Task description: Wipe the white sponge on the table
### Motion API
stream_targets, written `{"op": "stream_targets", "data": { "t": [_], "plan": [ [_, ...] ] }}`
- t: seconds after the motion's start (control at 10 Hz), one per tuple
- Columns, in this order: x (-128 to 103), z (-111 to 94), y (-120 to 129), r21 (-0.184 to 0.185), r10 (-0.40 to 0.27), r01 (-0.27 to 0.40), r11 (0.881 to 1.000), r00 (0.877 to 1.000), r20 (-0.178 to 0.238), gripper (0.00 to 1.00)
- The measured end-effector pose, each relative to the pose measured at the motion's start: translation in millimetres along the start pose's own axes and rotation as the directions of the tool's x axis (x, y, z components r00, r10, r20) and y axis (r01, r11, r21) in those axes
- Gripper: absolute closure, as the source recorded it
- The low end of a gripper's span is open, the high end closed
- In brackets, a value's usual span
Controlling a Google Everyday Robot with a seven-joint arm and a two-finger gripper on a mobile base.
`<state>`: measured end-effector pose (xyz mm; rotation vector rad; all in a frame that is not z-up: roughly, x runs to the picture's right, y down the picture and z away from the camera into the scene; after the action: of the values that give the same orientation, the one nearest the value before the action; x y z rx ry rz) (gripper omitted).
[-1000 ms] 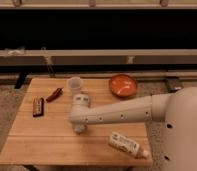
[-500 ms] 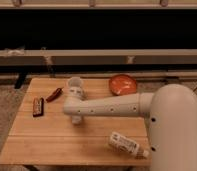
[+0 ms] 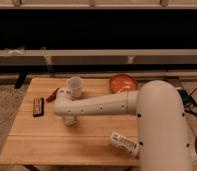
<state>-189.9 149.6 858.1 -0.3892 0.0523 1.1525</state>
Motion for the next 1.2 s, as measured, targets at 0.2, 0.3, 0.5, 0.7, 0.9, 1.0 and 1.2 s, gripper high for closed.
{"op": "stream_targets", "data": {
  "t": [0.2,0.3,0.5,0.7,0.9,1.0,1.2],
  "plan": [
    [16.5,-8.6,26.2,-0.028,-0.051,0.051,0.998,0.999,-0.001,1.00],
    [25.5,-12.8,33.8,-0.038,-0.070,0.070,0.997,0.998,-0.003,1.00],
    [45.0,-20.6,30.6,-0.043,-0.078,0.078,0.996,0.997,-0.009,1.00],
    [55.5,-24.1,10.1,-0.033,-0.045,0.044,0.998,0.999,-0.014,1.00],
    [58.9,-27.4,-28.8,-0.015,0.020,-0.020,1.000,1.000,-0.012,1.00],
    [57.8,-28.8,-49.6,-0.001,0.050,-0.050,0.999,0.999,-0.006,1.00],
    [46.1,-26.9,-78.4,0.029,0.094,-0.094,0.995,0.996,0.005,1.00]
  ]
}}
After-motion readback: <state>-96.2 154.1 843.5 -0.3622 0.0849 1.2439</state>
